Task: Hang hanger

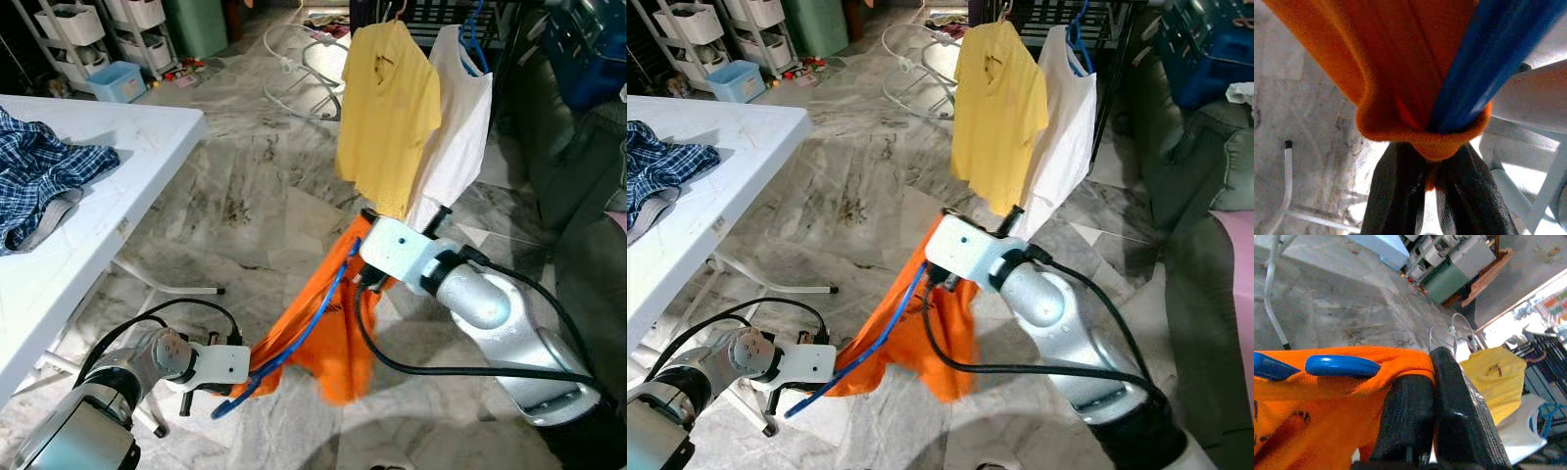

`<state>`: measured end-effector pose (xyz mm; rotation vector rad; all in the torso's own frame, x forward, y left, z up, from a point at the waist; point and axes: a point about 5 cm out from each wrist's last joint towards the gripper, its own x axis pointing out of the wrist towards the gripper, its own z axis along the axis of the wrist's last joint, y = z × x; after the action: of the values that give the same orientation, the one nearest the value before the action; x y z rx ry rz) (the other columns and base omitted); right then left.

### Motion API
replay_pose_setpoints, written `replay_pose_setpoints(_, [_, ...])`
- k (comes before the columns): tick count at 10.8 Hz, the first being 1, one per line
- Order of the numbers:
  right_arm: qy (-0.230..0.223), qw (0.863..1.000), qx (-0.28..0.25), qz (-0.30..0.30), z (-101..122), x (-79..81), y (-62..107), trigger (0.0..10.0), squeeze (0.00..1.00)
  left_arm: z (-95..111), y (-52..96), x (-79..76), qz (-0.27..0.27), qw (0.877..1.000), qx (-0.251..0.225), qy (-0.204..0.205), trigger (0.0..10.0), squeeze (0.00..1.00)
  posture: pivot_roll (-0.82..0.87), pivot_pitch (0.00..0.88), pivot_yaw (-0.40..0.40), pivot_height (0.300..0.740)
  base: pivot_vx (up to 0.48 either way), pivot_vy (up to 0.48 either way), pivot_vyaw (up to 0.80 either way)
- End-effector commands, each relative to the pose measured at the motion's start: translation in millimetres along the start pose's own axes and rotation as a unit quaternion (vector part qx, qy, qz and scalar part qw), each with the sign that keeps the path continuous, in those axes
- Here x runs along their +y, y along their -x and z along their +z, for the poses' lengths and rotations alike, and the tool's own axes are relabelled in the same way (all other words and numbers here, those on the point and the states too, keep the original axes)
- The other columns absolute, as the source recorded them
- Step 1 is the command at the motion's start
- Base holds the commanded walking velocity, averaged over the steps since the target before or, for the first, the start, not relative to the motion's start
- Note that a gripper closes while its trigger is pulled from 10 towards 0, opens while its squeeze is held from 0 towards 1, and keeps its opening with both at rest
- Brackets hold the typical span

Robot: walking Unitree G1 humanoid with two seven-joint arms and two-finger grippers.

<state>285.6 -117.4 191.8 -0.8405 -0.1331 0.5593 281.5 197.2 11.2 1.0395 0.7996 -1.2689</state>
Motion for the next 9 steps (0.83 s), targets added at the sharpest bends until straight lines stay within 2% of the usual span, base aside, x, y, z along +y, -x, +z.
replay_pose_setpoints(1, [0.007,0.997,-0.051,-0.051,17,-15.4,10.5,0.0,0.00,-16,-5.0,-16.5,-0.040,0.998,0.045,0.028,10.0,0.00,-0.11,0.113,0.081,0.740,0.000,0.000,0.00])
replay_pose_setpoints(2, [0.000,0.997,-0.015,-0.076,1,-18.4,21.5,0.0,0.00,-12,-4.7,-11.3,-0.017,0.998,0.027,0.049,10.0,0.00,-0.10,0.114,0.081,0.740,0.000,0.000,0.00])
replay_pose_setpoints(3, [-0.010,0.991,0.055,-0.120,-30,-22.7,48.6,0.0,0.00,-4,-1.2,4.1,0.048,0.994,-0.009,0.096,10.0,0.00,-0.10,0.114,0.081,0.740,0.000,0.000,0.00])
replay_pose_setpoints(4, [-0.029,0.975,0.134,-0.174,-63,-26.1,86.4,0.0,0.00,4,6.1,24.1,0.132,0.978,-0.052,0.154,10.0,0.00,-0.10,0.114,0.081,0.740,0.000,0.000,0.00])
replay_pose_setpoints(6, [-0.044,0.957,0.194,-0.213,-85,-24.7,114.8,0.0,0.00,12,11.4,37.5,0.177,0.958,-0.091,0.207,10.0,0.00,-0.10,0.115,0.084,0.740,0.000,0.000,0.00])
replay_pose_setpoints(7, [-0.061,0.949,0.213,-0.224,-92,-18.5,126.6,0.0,0.00,24,12.3,43.7,0.172,0.960,-0.113,0.187,10.0,0.00,-0.11,0.116,0.090,0.740,0.000,0.000,0.00])
replay_pose_setpoints(9, [-0.073,0.948,0.212,-0.224,-95,-14.6,129.0,0.0,0.00,45,11.2,48.1,0.139,0.970,-0.143,0.137,10.0,0.00,-0.11,0.111,0.091,0.740,0.000,0.000,0.00])
